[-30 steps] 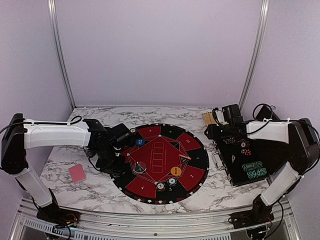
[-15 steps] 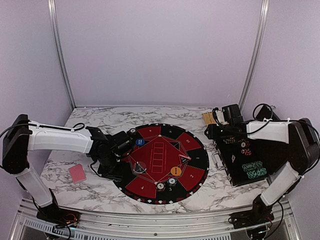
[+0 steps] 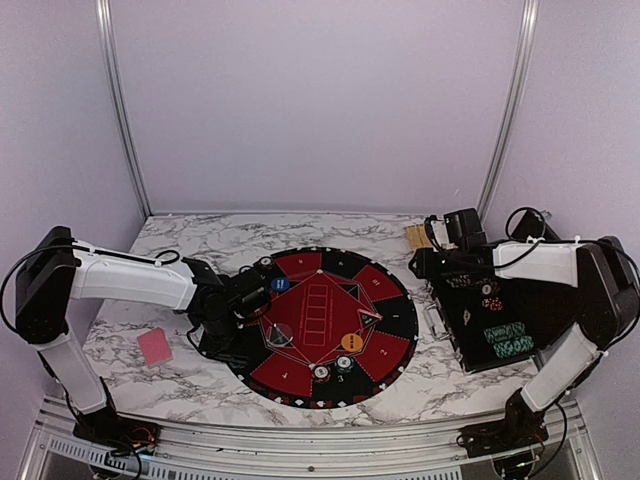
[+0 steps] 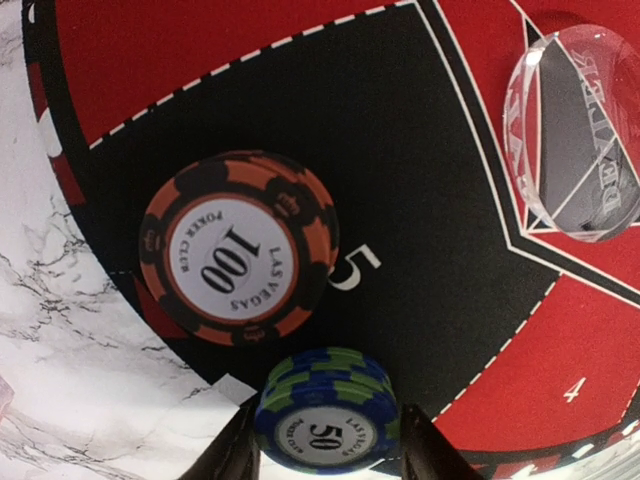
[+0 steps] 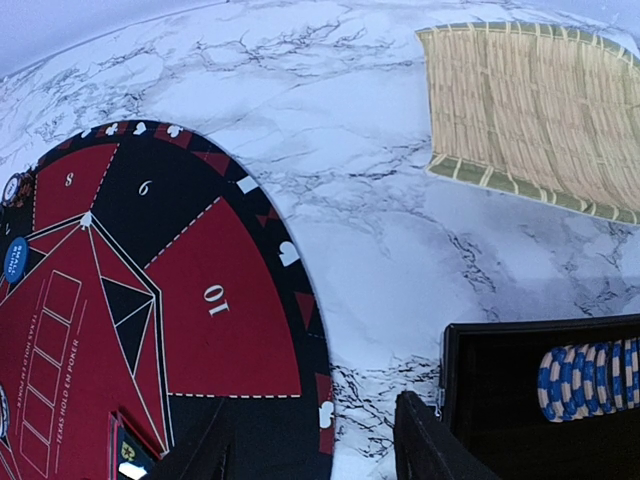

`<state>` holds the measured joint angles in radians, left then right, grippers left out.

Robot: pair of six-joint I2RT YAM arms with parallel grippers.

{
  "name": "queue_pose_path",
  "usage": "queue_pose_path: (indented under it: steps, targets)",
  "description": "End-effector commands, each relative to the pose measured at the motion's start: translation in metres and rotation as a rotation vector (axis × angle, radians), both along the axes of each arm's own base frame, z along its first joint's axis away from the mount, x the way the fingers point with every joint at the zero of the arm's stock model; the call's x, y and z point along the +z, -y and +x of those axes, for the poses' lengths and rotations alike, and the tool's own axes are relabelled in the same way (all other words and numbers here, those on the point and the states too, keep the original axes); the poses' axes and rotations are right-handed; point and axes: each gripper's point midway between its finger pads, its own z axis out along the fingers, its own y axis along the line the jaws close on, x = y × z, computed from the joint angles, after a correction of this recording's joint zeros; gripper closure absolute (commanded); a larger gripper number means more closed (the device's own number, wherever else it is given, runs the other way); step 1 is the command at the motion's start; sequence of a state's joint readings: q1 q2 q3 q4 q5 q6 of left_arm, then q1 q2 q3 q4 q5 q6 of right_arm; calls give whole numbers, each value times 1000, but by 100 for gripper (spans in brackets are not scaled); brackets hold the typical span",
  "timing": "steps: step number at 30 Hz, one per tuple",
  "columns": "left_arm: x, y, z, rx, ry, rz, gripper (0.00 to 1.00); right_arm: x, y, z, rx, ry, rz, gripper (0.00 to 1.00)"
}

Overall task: Distribute texas hold em gaming equipment
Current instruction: Place the pile of poker chips at the dealer area, then pick up the pile of poker chips from the pile of poker chips.

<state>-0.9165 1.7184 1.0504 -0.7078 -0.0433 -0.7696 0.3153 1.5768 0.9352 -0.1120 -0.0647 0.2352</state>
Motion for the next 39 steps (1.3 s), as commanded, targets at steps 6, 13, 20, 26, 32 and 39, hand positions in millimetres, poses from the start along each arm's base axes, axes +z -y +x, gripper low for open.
queue_pose_path:
  steps: [6,13,20,26,32,39]
  targets:
    - [8,6,2,-17,8,-21,39,13,1,4,-6,38,23,47]
    - [42,9,6,-28,52,-61,37,12,0,4,-4,34,22,47]
    - [78,-7,26,-3,114,-57,37,11,1,4,-5,31,21,47]
    - [102,-50,59,87,162,-37,37,13,0,4,-2,35,26,47]
    - [110,-107,83,187,178,18,33,12,-2,4,7,30,33,47]
    - [98,-153,93,269,139,60,27,12,-2,5,5,28,33,47]
